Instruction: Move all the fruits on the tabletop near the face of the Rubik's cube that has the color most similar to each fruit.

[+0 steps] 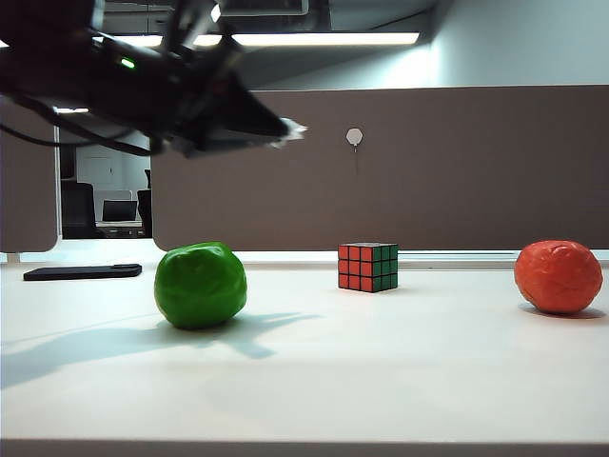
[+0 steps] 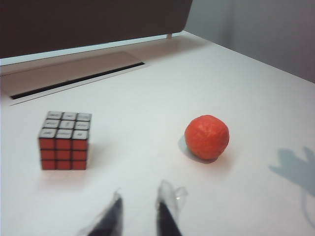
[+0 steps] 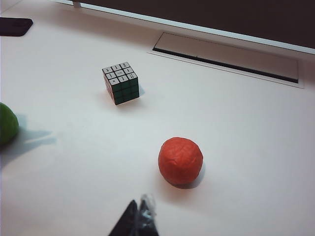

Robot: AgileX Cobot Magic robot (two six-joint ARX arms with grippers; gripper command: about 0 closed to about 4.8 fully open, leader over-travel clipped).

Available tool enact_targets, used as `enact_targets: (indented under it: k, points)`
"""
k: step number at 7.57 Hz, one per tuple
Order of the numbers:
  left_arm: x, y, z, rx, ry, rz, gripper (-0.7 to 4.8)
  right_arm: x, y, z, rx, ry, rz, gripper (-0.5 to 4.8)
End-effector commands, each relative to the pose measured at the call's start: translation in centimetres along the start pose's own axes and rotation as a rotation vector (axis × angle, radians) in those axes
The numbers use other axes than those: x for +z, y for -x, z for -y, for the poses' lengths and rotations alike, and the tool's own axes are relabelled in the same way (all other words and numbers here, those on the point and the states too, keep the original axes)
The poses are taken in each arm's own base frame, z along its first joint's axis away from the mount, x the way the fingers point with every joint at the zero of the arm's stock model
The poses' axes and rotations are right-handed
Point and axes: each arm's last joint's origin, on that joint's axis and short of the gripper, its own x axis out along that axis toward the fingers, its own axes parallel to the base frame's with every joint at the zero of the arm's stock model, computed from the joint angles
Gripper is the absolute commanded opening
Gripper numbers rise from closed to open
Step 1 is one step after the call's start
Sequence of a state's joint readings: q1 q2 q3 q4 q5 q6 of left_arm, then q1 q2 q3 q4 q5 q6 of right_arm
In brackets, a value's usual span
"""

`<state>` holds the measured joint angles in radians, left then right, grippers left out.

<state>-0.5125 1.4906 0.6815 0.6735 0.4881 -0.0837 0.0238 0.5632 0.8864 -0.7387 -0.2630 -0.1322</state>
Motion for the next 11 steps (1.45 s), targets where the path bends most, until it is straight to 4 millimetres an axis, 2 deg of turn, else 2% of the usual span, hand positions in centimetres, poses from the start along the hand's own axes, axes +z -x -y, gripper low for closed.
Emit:
enact_targets:
  k: [1,2,3,4,6,7,8,9,10,11]
  points:
    - [1.2,-6.3,0.7,-0.127,-0.035,0.022,2.67,0.0,0.0,0.0,0.001,0.0,0.005,-0.01]
    - [1.2,-6.9,1.0,-0.141,-0.037,0.022,2.82,0.0,0.0,0.0,0.001,-0.001,0.003,-0.01]
    - [1.0,-8.8,2.0,-0.181,-0.041,0.015,3.57,-0.1,0.0,0.0,0.002,-0.004,-0.007,-0.01]
    - [-0.3,-11.5,3.0,-0.227,-0.034,-0.017,4.74,-0.3,0.0,-0.1,0.005,-0.009,-0.026,-0.01]
    - [-1.8,-14.0,3.3,-0.224,-0.006,-0.083,4.79,-0.3,0.0,-0.1,0.006,-0.008,-0.026,-0.01]
    - [-1.9,-14.1,3.5,-0.227,-0.002,-0.095,4.79,-0.3,0.0,-0.1,0.006,-0.008,-0.025,-0.01]
    - [-1.9,-14.2,3.5,-0.224,0.002,-0.117,4.79,-0.3,0.0,-0.1,0.006,-0.008,-0.025,-0.01]
    - [-0.5,-16.1,4.4,-0.227,-0.064,-0.212,4.79,-0.3,0.0,-0.1,0.006,-0.008,-0.025,-0.01]
    - [0.2,-17.4,4.5,-0.222,-0.069,-0.231,4.79,-0.3,0.0,-0.1,0.006,-0.008,-0.025,-0.01]
    - [0.0,-18.5,4.6,-0.227,-0.061,-0.259,4.79,-0.3,0.0,-0.1,0.006,-0.008,-0.025,-0.01]
